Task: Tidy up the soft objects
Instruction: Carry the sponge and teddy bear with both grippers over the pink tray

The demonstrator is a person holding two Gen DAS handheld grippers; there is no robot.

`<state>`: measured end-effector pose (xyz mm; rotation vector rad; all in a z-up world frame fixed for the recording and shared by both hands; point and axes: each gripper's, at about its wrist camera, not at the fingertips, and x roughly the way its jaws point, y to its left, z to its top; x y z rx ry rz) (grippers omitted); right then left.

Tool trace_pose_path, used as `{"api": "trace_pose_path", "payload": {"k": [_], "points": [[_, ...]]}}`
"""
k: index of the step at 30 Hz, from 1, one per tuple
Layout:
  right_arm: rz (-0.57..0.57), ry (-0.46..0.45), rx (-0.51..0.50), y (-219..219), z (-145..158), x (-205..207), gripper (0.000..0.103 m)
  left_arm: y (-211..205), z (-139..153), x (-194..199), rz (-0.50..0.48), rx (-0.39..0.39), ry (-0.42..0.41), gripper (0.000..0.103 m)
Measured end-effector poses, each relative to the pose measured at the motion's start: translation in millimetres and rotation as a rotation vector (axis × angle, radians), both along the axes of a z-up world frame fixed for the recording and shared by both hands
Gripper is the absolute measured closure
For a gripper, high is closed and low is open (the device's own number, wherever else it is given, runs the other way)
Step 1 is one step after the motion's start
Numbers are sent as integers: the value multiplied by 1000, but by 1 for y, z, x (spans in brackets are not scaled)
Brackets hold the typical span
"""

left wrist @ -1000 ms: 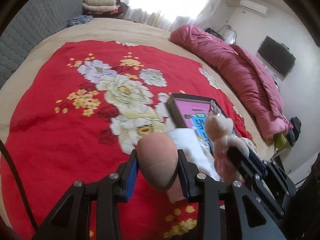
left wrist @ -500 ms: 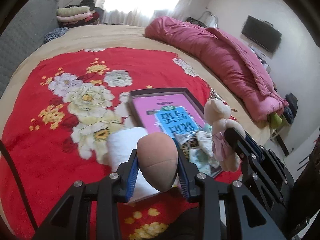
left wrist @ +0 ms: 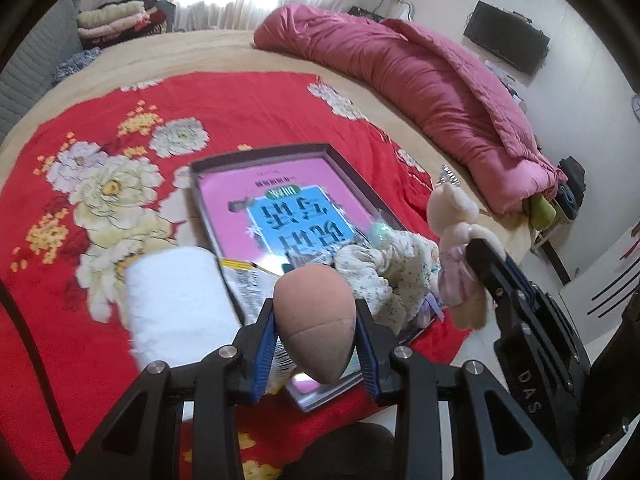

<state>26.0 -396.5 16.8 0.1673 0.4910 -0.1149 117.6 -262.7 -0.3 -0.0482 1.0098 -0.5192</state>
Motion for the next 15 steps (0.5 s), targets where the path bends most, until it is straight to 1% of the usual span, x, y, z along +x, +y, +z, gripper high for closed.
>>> {"api": "trace_pose_path", "payload": {"k": [7, 12, 15], "points": [[-53, 9, 15, -22, -8, -2, 90, -17, -27, 15, 0, 9, 61, 66], [-42, 23, 24, -24, -14, 1, 90, -20, -52, 24, 3, 36, 119, 66], [-26, 39, 16, -21, -17, 6, 90, -19, -58, 25, -4, 35, 119, 66]]}}
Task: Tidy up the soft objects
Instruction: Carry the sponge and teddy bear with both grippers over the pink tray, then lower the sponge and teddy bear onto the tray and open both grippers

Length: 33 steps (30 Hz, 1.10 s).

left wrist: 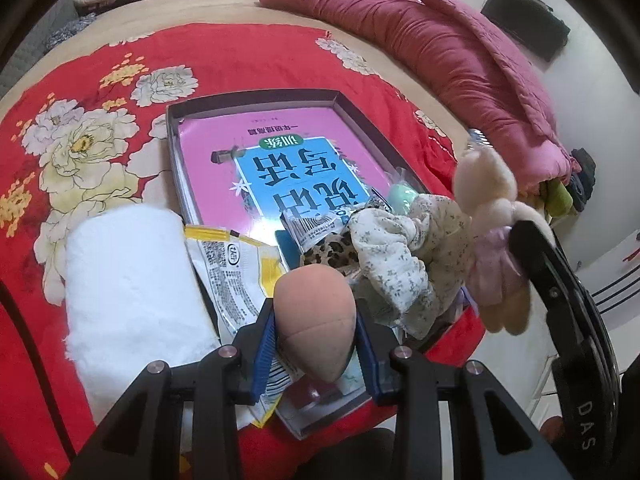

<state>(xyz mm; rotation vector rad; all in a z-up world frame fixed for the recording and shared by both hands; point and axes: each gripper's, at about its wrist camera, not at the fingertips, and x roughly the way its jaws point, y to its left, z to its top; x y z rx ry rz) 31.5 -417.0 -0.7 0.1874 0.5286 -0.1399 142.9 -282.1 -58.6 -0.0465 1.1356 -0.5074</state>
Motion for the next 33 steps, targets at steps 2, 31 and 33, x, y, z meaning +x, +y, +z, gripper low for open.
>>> {"api": "trace_pose_path", "payload": {"k": [2, 31, 33], "points": [[10, 11, -1, 2, -3, 3, 90, -4, -1, -1, -17, 22, -9, 66], [110, 91, 278, -22, -54, 33, 54, -11, -3, -4, -53, 58, -17, 65], [111, 82, 308, -24, -54, 30, 53, -11, -4, -5, -54, 58, -16, 65]]}}
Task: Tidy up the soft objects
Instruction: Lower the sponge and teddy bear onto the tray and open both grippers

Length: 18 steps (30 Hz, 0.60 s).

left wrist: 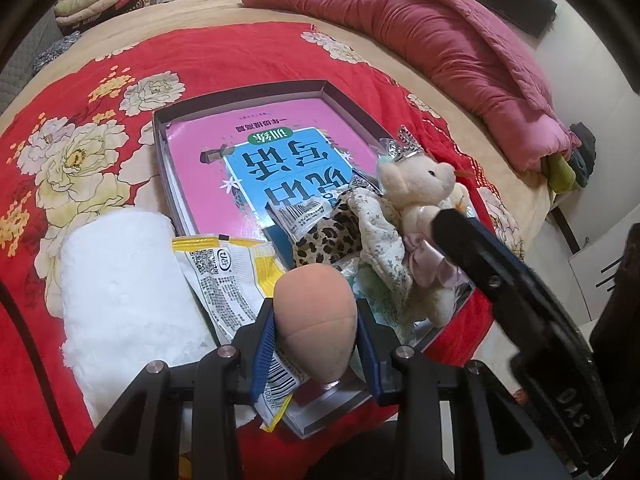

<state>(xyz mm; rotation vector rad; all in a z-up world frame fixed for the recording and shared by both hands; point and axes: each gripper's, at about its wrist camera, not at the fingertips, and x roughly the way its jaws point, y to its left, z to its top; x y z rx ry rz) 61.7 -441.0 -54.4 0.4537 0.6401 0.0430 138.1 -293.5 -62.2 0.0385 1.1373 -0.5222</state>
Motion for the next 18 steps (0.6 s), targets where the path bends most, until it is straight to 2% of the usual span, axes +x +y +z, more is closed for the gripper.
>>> {"api": "trace_pose_path", "payload": {"k": [8, 13, 18], "points": [[-51, -107, -5, -8, 21, -22, 43, -1, 0, -2, -10, -15, 8, 64], [-81, -112, 13, -13, 25, -27, 43, 2, 4, -3, 0, -36, 7, 57], [-85, -102, 19, -14, 25, -28, 43, 10, 7, -6, 4, -47, 2, 55]]}}
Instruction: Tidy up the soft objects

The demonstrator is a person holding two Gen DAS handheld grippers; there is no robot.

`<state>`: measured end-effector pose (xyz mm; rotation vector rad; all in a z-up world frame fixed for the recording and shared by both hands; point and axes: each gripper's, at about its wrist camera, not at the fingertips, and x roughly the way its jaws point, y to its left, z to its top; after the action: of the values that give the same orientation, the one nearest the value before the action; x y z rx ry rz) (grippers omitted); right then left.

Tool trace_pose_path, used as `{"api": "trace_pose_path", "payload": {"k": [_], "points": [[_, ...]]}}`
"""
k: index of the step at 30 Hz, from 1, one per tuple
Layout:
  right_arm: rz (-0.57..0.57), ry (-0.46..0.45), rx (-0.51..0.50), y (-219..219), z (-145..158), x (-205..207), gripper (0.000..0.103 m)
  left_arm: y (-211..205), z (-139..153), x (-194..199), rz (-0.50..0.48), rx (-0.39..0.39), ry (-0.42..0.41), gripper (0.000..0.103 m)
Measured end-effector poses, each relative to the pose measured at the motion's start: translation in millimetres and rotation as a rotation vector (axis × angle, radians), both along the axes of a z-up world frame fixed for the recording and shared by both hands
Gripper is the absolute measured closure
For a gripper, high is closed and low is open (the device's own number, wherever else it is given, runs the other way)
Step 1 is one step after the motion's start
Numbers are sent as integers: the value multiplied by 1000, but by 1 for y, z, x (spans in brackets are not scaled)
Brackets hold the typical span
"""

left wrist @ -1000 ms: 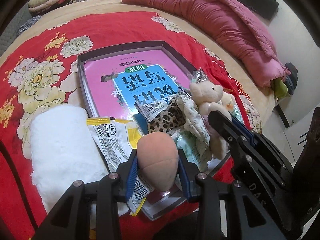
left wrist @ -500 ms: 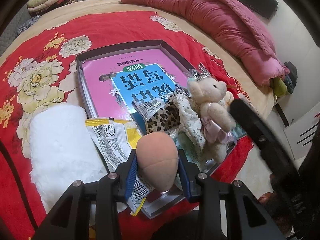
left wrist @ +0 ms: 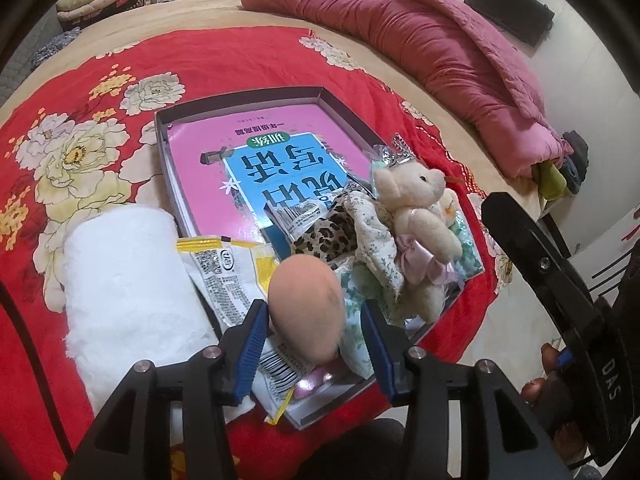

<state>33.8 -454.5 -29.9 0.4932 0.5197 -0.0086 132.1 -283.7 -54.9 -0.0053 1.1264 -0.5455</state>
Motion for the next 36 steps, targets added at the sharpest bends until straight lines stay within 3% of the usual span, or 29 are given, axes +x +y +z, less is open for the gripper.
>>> {"api": "trace_pose_path", "payload": {"k": [15, 18, 28, 36], "points": [[4, 2, -10, 4, 5, -1, 43, 9, 5, -1, 11, -10, 1, 55], [-2, -3, -16, 5, 8, -4, 34, 13, 10, -4, 19, 4, -16, 55], [-17, 13, -142, 22, 30, -14, 30, 34, 32, -29, 45, 36, -82, 55], [-42, 108, -233, 48, 50, -31, 29, 61, 53, -55, 72, 42, -118, 54]]}}
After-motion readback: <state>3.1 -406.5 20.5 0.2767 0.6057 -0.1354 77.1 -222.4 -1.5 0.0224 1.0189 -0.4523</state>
